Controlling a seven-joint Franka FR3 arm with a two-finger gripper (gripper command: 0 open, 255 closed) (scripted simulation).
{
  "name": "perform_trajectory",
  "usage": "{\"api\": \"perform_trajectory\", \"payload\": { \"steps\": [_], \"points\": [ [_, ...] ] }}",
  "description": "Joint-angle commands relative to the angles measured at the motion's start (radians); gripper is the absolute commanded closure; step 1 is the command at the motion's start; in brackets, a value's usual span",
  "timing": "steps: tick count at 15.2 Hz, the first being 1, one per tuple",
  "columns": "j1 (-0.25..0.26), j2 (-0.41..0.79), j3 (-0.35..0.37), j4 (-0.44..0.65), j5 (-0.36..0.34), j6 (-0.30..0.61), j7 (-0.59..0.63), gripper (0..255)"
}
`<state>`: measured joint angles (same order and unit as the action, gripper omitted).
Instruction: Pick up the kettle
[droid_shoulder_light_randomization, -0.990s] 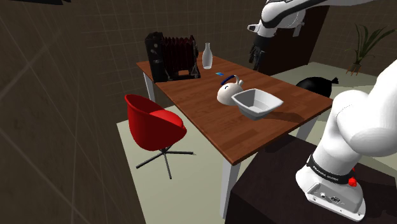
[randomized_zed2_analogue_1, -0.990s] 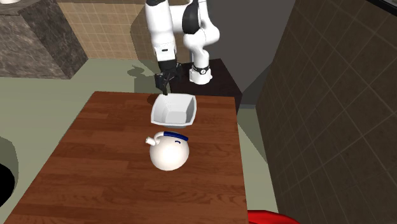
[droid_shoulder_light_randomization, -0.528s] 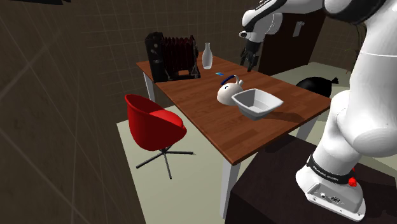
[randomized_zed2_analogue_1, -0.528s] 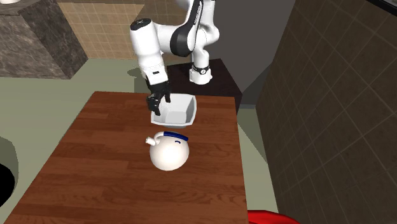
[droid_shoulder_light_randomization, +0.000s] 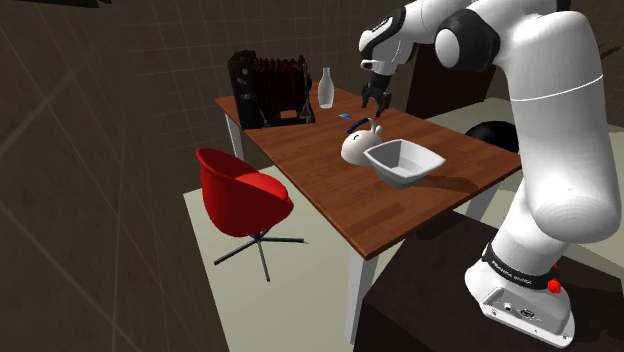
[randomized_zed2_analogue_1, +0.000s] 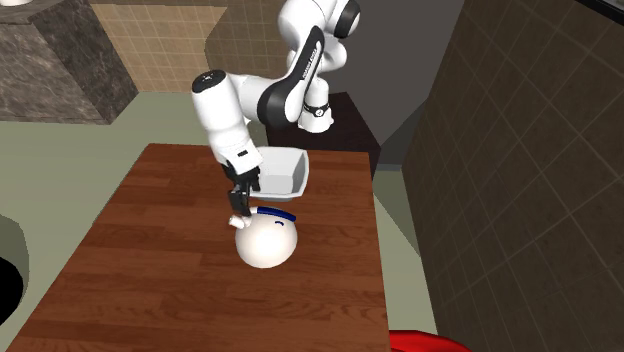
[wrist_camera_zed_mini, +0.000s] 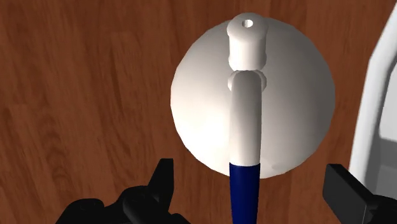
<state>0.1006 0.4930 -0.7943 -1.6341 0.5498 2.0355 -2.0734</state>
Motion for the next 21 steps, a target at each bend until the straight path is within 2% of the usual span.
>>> {"api": "perform_trajectory", "payload": {
  "steps": [1, 7, 8, 17, 21],
  "points": [
    [-0.011, 0.020, 0.012, -0.001, 0.016, 0.016, -0.019, 0],
    [-0.018, 0.044, 0.028, -0.028, 0.041, 0.060, -0.040, 0],
    [-0.019, 0.044, 0.028, -0.027, 0.041, 0.059, -0.040, 255],
    [-0.018, 0.044, 0.028, -0.028, 0.042, 0.060, -0.040, 255],
    [-0.012, 0.023, 0.014, -0.005, 0.019, 0.022, -0.022, 255]
  ]
}}
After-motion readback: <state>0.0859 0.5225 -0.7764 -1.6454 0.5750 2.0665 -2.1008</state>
